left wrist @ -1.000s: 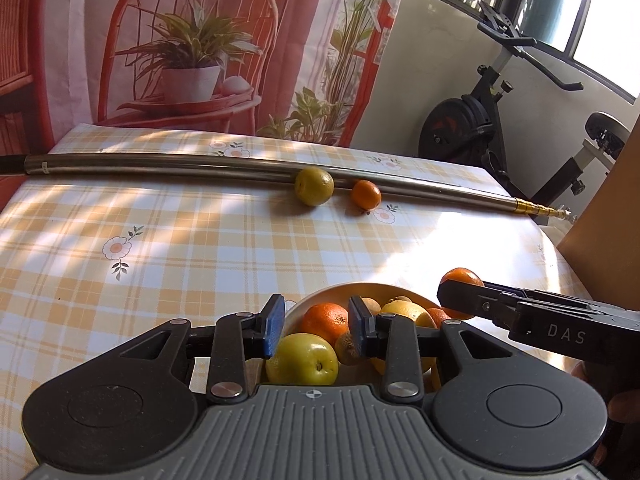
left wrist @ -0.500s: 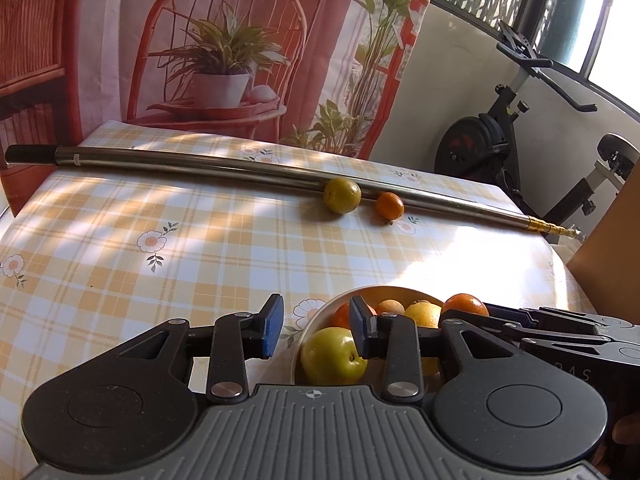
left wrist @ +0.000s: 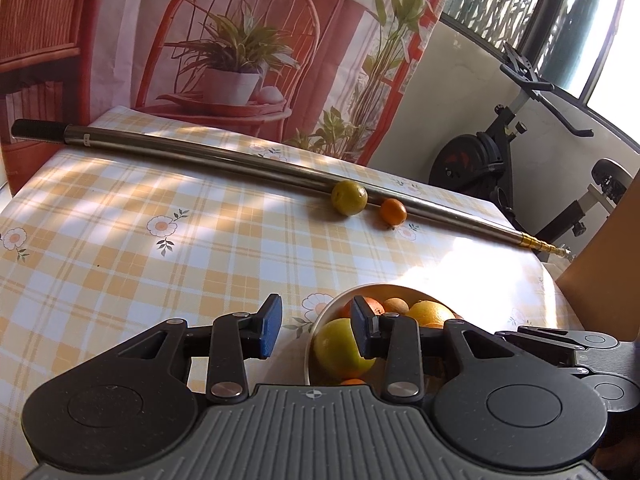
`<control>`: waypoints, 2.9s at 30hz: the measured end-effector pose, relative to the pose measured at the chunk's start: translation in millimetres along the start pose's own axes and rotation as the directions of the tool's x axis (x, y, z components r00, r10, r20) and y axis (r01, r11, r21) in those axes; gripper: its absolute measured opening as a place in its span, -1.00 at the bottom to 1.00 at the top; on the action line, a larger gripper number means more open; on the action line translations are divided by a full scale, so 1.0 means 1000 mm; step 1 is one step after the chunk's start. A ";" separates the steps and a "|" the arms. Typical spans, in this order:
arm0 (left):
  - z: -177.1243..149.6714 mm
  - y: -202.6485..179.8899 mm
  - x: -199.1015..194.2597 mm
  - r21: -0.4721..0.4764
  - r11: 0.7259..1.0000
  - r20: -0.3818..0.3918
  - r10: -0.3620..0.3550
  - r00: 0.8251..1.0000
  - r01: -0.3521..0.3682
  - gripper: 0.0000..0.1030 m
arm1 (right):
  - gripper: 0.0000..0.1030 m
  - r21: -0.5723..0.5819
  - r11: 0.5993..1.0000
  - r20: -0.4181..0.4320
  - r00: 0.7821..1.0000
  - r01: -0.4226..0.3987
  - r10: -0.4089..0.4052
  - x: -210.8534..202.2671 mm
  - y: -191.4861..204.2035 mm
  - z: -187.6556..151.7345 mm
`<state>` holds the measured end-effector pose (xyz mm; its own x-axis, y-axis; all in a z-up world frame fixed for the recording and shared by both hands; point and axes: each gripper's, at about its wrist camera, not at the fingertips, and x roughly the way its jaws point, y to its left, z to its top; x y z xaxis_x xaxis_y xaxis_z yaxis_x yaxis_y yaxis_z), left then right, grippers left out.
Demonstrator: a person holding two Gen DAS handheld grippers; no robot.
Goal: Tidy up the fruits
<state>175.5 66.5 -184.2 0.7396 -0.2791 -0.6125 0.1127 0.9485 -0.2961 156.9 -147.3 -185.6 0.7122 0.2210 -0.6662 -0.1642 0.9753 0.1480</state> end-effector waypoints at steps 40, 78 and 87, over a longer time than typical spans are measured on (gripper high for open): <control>-0.009 -0.012 0.004 0.035 0.999 -0.048 0.008 0.999 -0.007 -0.24 | -0.35 0.027 1.000 -0.060 0.998 -0.013 0.015 0.015 -0.003 -0.019; -0.019 -0.010 -0.003 0.029 0.999 -0.047 0.047 0.998 -0.046 -0.24 | -0.51 0.032 0.999 -0.134 0.991 -0.020 0.024 0.020 -0.004 -0.035; -0.020 -0.014 -0.003 0.043 0.998 -0.052 0.043 0.998 -0.041 -0.24 | -0.52 0.023 0.999 -0.127 0.991 -0.025 0.028 0.022 -0.004 -0.032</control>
<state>158.4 51.6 -192.5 0.7083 -0.2451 -0.6620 0.1108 0.9648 -0.2386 151.2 -147.0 -224.2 0.6148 0.2460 -0.7494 -0.1664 0.9692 0.1816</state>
